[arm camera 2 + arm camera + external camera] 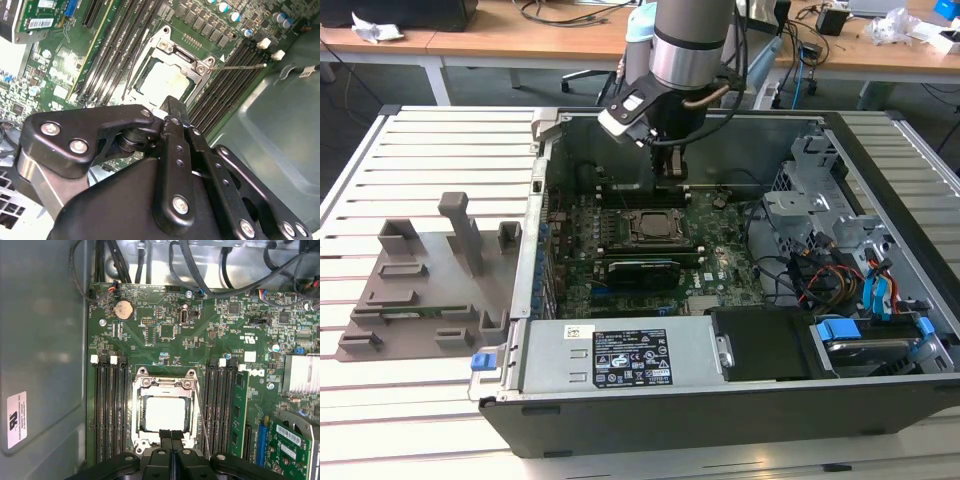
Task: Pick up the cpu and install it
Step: 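Install the first cpu locking lever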
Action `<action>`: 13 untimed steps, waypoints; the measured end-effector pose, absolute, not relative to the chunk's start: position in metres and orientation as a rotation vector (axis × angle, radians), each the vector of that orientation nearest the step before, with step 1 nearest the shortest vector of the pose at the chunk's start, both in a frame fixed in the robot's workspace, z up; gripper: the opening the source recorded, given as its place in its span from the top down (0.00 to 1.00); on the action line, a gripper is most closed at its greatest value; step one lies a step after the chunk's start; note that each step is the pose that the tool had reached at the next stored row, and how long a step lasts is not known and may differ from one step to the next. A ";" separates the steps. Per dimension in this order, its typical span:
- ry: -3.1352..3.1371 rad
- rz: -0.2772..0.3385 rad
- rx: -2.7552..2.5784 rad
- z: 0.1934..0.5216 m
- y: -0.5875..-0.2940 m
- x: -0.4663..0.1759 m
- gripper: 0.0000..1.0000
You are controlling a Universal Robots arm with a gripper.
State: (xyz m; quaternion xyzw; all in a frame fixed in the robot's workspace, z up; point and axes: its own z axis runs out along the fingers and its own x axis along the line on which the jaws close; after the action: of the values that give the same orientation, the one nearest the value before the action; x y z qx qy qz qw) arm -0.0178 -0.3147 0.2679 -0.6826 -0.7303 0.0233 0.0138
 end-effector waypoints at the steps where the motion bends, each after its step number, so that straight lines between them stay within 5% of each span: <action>1: -2.307 0.073 -2.091 0.268 -0.315 -0.018 0.89; 13: -2.646 0.080 -1.658 0.268 -0.315 -0.018 0.89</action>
State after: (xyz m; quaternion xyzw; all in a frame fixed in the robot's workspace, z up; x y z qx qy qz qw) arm -0.0179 -0.3147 0.2679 -0.5309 -0.8470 0.0255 0.0090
